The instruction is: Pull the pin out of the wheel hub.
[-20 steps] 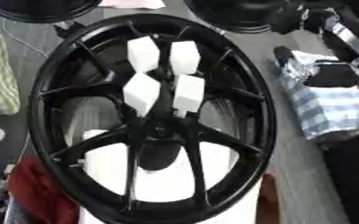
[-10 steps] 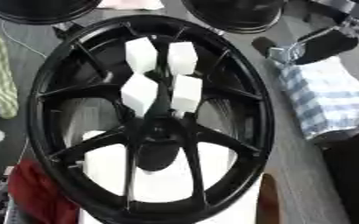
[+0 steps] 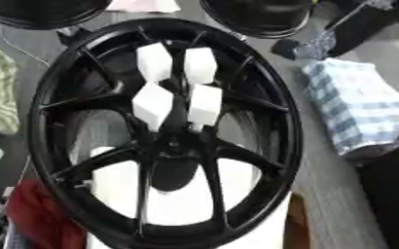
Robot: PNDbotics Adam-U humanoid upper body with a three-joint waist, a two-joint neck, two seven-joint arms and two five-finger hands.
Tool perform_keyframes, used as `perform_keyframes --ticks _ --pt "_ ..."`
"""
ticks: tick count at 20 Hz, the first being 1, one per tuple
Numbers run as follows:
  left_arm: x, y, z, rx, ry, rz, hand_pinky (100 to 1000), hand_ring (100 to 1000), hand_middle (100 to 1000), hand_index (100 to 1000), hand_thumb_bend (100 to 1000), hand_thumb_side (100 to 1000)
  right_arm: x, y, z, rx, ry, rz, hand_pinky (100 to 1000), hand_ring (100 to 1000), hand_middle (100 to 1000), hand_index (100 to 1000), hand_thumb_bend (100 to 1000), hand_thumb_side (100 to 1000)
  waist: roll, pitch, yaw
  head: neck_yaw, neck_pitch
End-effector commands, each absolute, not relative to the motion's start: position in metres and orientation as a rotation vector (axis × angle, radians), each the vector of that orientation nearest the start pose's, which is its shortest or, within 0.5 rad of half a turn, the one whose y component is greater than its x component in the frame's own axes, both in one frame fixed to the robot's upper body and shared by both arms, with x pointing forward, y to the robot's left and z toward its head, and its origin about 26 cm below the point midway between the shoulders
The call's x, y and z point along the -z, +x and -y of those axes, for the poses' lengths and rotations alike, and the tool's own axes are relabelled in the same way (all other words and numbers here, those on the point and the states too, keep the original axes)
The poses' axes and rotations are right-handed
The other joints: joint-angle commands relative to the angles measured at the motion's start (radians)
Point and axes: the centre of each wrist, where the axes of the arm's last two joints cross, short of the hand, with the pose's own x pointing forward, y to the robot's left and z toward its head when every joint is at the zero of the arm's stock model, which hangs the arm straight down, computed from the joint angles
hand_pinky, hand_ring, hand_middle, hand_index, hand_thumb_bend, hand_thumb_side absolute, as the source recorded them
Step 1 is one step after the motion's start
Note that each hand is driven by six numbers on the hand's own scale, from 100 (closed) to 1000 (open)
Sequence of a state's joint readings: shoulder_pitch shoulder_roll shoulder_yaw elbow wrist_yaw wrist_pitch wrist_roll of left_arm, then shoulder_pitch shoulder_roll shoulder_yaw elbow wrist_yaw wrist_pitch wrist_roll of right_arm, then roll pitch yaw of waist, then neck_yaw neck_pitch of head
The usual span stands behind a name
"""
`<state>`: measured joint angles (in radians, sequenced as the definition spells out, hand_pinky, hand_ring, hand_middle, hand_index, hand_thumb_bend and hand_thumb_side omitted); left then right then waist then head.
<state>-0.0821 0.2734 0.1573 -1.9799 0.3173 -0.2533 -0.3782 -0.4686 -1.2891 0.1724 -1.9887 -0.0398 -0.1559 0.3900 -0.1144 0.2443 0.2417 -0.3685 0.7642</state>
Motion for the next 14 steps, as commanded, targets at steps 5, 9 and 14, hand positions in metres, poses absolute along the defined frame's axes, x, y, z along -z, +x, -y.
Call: perform_keyframes --ticks 5,9,14 --pt "-0.152 0.271 -0.314 0.464 -0.197 2.319 1000 638 573 828 100 668 -0.343 0.279 0.309 -1.814 -0.589 1.643 772 790 774 796 301 332 -0.003 -0.028 0.006 -0.007 0.006" --pt "-0.152 0.271 -0.314 0.466 -0.195 2.311 1000 638 573 827 100 670 -0.346 0.281 0.3 -1.827 -0.57 1.6 770 790 774 796 295 333 -0.009 -0.03 0.008 -0.009 0.006" --pt "-0.152 0.271 -0.314 0.465 -0.192 2.308 1000 639 573 828 100 671 -0.347 0.285 0.291 -1.815 -0.533 1.556 762 787 769 791 295 331 -0.013 -0.032 0.013 -0.011 0.006"
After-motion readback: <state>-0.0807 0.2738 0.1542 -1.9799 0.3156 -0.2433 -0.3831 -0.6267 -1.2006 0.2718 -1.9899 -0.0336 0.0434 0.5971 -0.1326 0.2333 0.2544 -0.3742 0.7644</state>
